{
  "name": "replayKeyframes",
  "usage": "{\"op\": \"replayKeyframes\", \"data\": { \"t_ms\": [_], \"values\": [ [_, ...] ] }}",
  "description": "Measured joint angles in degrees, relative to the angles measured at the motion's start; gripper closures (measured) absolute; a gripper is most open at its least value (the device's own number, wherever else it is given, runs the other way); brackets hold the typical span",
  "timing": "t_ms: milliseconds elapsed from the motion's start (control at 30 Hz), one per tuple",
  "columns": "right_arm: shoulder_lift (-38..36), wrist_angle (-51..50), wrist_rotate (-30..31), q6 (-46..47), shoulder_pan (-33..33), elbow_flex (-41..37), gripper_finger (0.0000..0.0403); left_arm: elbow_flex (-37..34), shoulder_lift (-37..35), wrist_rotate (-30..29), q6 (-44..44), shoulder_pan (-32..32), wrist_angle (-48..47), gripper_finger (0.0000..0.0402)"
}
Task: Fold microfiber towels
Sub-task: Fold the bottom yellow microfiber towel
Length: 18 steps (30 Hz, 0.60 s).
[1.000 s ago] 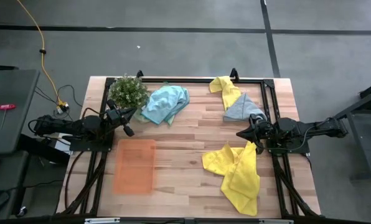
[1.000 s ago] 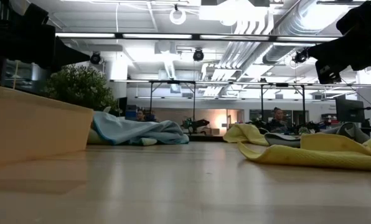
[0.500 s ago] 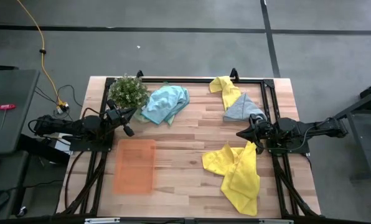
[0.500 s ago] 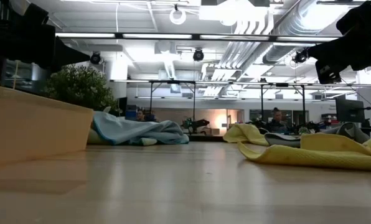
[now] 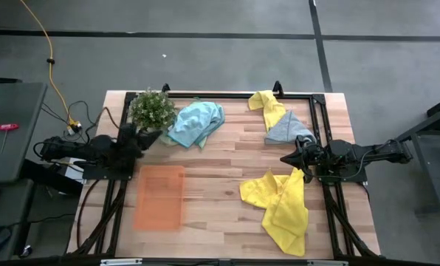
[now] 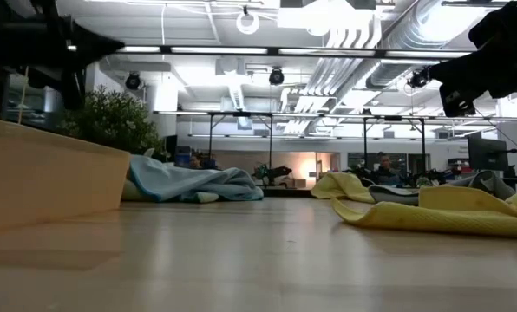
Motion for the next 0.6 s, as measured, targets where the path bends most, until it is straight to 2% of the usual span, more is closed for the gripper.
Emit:
{"op": "replayKeyframes", "data": {
  "t_ms": [67, 100, 167, 267, 467, 600],
  "values": [
    [0.00, 0.01, 0.02, -0.01, 0.00, -0.02, 0.0402, 0.61, 1.16, 0.85, 2.32, 0.54, 5.80, 0.0398],
    [0.02, -0.01, 0.01, 0.00, -0.01, -0.02, 0.0402, 1.51, 1.94, 3.11, 4.19, 0.75, 6.64, 0.0398],
    [0.02, 0.01, 0.02, 0.01, 0.00, -0.01, 0.0402, 5.06, 4.37, 7.65, 7.10, 1.11, 5.42, 0.0398],
    [0.01, 0.01, 0.02, 0.01, -0.01, 0.00, 0.0402, 12.09, 11.68, 10.44, 8.22, 1.39, -1.89, 0.0388],
    [0.00, 0.01, 0.00, 0.01, -0.01, -0.02, 0.0402, 26.20, 34.78, 13.53, 13.72, 1.36, -13.53, 0.0334],
    [0.00, 0.01, 0.02, 0.01, 0.01, -0.01, 0.0402, 33.16, 52.52, 17.92, 14.86, 1.36, -13.41, 0.0284]
  ]
}}
